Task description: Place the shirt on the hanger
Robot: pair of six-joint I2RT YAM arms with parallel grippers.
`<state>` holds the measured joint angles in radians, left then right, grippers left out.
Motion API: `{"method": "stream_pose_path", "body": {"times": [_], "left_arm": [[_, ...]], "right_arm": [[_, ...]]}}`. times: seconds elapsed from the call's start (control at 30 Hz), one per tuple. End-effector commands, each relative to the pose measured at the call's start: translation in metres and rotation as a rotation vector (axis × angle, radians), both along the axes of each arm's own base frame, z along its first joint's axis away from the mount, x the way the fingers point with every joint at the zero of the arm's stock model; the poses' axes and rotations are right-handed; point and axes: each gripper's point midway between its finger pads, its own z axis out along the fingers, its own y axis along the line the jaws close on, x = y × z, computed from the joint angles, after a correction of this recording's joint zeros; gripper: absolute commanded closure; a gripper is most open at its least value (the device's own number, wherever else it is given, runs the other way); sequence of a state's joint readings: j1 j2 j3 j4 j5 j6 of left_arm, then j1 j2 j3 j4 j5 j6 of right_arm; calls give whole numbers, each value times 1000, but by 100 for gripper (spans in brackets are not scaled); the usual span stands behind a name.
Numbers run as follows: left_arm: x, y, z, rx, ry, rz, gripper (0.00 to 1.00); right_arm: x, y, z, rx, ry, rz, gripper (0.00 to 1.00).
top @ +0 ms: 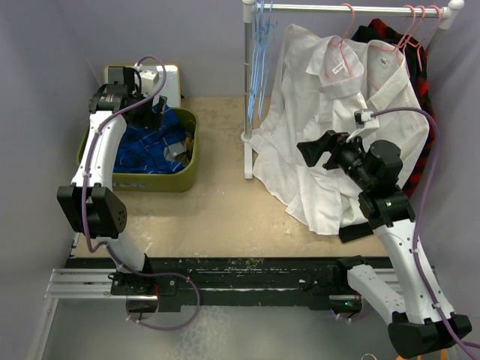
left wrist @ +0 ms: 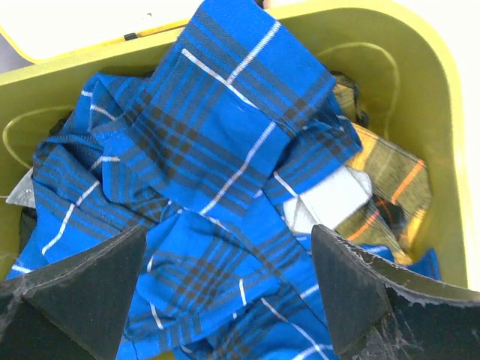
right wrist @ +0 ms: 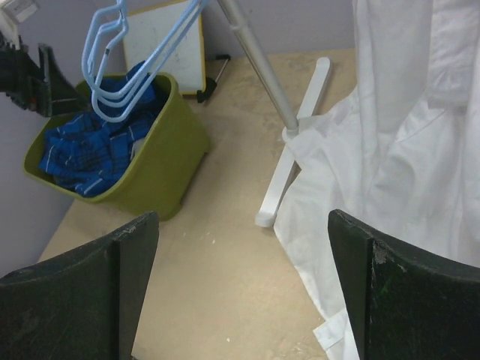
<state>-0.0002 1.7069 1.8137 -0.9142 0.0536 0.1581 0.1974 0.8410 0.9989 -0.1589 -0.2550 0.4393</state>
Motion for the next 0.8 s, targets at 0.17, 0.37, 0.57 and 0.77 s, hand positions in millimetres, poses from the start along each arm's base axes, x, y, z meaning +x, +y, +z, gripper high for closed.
{"method": "stream_pose_path", "body": {"times": [0.17, 0.37, 0.57, 0.77], "left_arm": [[56, 22, -16, 90, -66, 56, 2], [69, 28, -47, 113, -8, 91, 9], [66, 27, -53, 104, 14, 94, 47], [35, 11, 0, 32, -86, 34, 100]], "right_arm": [[-4, 27, -11, 126, 21, 125, 5], [-5, 32, -24, 138, 49, 147, 5], [-6, 36, -33, 130, 63, 168, 5], [-18, 58, -36, 95, 6, 315, 5]]}}
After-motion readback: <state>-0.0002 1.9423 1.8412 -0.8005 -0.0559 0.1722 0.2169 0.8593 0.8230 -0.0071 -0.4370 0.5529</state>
